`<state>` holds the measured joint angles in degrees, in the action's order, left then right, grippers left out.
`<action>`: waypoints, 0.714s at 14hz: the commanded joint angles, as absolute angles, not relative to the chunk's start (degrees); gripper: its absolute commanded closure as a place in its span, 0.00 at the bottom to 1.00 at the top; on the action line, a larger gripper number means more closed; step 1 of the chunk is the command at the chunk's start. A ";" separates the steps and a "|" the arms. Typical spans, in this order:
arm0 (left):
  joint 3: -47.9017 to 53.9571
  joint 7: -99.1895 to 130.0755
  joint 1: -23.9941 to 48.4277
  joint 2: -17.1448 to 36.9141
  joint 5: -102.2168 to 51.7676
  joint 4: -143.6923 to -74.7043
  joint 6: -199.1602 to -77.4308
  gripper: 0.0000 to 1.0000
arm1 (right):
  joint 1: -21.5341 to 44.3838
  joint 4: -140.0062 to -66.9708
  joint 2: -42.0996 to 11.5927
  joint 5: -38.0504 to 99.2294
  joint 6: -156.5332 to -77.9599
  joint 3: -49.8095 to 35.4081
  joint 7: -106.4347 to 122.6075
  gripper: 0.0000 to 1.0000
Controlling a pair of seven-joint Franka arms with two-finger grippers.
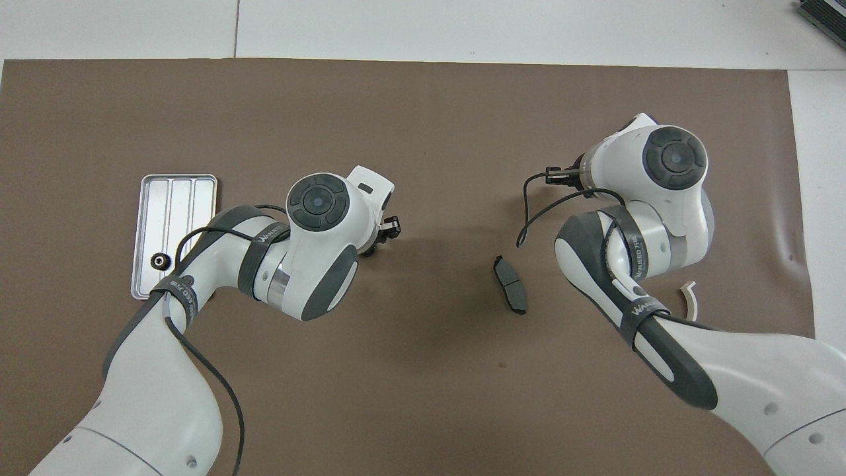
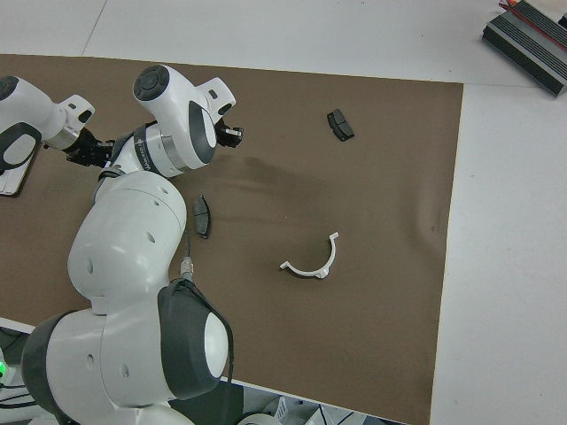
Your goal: Place bearing gear from tray to pile
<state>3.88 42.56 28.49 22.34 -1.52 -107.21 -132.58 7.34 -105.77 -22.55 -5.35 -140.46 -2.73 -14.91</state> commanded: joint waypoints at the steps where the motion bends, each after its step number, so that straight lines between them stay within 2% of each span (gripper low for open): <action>1: 2.90 41.75 28.66 20.30 -1.93 -108.46 -132.72 0.00 | 4.05 -103.46 -25.56 -2.64 -141.94 -3.78 -10.11 1.00; 4: 2.99 40.44 23.49 19.17 -1.85 -105.13 -128.34 0.00 | 4.04 -100.11 -29.44 -2.37 -143.87 -3.95 -10.28 1.00; 5: 2.90 37.12 21.38 17.94 -1.93 -104.94 -126.58 0.00 | 4.13 -99.85 -29.70 -1.33 -143.96 -4.04 -10.11 0.82; 6: 2.99 33.52 18.75 16.80 -1.93 -105.03 -125.34 0.00 | 4.30 -99.84 -29.71 -0.71 -144.05 -4.04 -10.02 0.49; 10: 2.81 13.59 9.69 13.63 -3.96 -105.90 -118.75 0.00 | 5.62 -100.11 -28.49 -0.53 -143.09 -4.13 -10.72 0.09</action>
